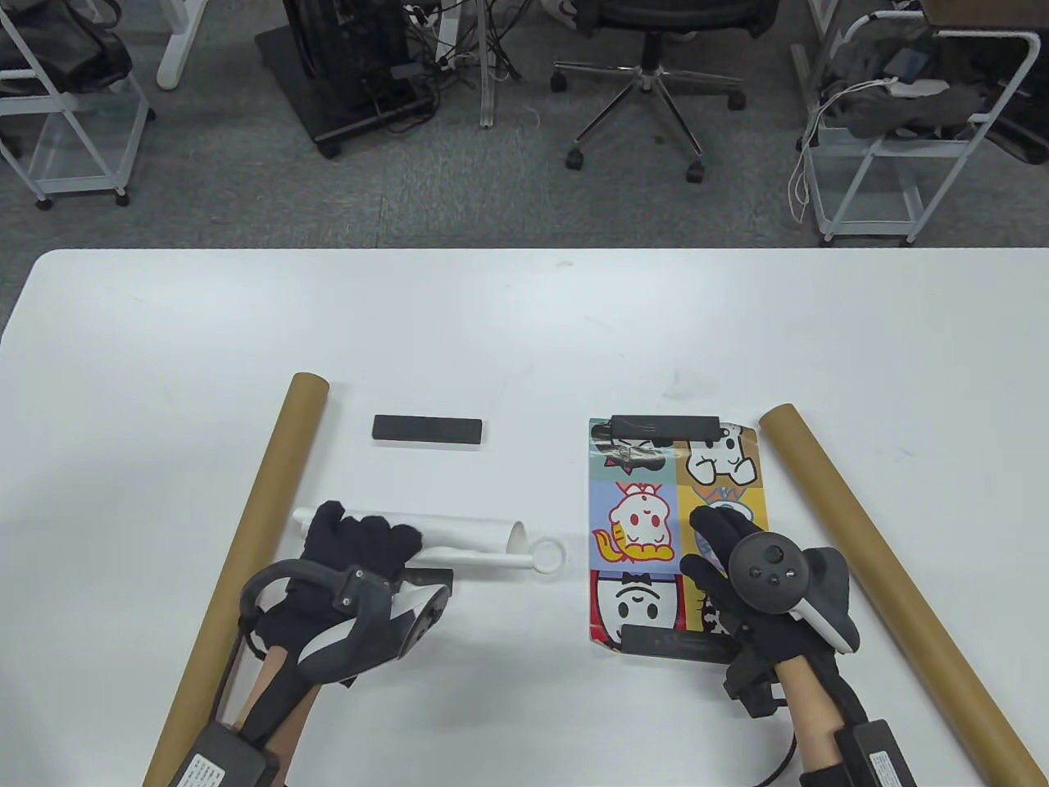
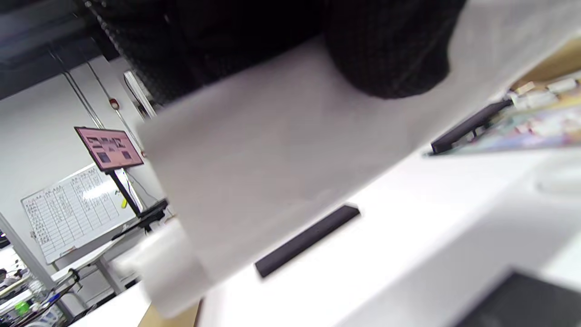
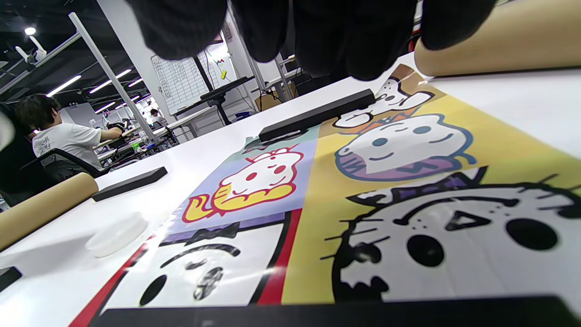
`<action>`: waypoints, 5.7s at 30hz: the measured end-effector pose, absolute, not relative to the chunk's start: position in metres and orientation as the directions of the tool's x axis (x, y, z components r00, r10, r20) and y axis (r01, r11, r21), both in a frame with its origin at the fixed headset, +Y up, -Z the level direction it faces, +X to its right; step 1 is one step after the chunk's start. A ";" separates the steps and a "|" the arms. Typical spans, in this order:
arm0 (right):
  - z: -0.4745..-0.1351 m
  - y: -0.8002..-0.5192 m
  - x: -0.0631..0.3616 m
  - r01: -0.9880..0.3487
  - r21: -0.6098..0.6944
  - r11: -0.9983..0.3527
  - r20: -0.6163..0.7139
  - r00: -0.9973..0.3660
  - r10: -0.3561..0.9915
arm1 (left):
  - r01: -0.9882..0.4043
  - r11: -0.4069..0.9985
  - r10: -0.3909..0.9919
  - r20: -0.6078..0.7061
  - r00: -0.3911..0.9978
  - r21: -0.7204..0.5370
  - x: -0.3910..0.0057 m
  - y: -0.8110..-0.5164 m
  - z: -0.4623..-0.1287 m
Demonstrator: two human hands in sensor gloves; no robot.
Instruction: Roll up posters and store in mailing tubes
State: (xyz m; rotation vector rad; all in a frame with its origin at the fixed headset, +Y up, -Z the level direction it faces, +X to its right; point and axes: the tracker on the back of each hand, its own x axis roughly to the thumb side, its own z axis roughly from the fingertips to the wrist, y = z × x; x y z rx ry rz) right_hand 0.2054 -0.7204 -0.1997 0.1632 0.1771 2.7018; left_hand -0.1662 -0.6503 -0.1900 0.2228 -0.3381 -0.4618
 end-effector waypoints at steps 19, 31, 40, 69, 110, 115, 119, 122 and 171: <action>-0.188 -0.675 0.131 -0.313 0.005 -0.950 0.378 -0.879 0.291 | 0.204 0.928 -0.321 0.389 0.864 0.312 -0.116 -0.671 -0.190; -0.186 -0.686 0.075 -0.119 -0.014 -0.993 0.458 -0.883 0.100 | 0.067 0.952 -0.199 0.441 0.875 0.297 -0.119 -0.667 -0.182; -0.180 -0.683 0.075 -0.118 -0.039 -0.992 0.442 -0.893 0.088 | 0.132 0.925 -0.290 0.437 0.851 0.356 -0.108 -0.667 -0.176; -0.170 -0.679 0.068 -0.102 -0.109 -0.989 0.481 -0.876 0.038 | 0.189 0.929 -0.323 0.442 0.837 0.319 -0.107 -0.669 -0.174; -0.170 -0.682 0.072 -0.070 -0.095 -0.993 0.435 -0.900 0.022 | 0.211 0.916 -0.359 0.462 0.811 0.341 -0.097 -0.665 -0.166; -0.172 -0.682 0.076 -0.091 -0.095 -0.991 0.448 -0.893 0.039 | 0.150 0.918 -0.319 0.458 0.830 0.368 -0.101 -0.662 -0.167; -0.172 -0.682 0.075 -0.102 -0.115 -0.988 0.456 -0.889 0.039 | 0.154 0.911 -0.328 0.448 0.831 0.382 -0.105 -0.661 -0.168; -0.171 -0.681 0.072 -0.098 -0.109 -0.989 0.465 -0.884 0.036 | 0.168 0.910 -0.336 0.438 0.834 0.378 -0.108 -0.663 -0.170; -0.173 -0.684 0.077 -0.102 -0.050 -0.994 0.451 -0.890 0.068 | 0.192 0.940 -0.305 0.443 0.843 0.281 -0.107 -0.673 -0.175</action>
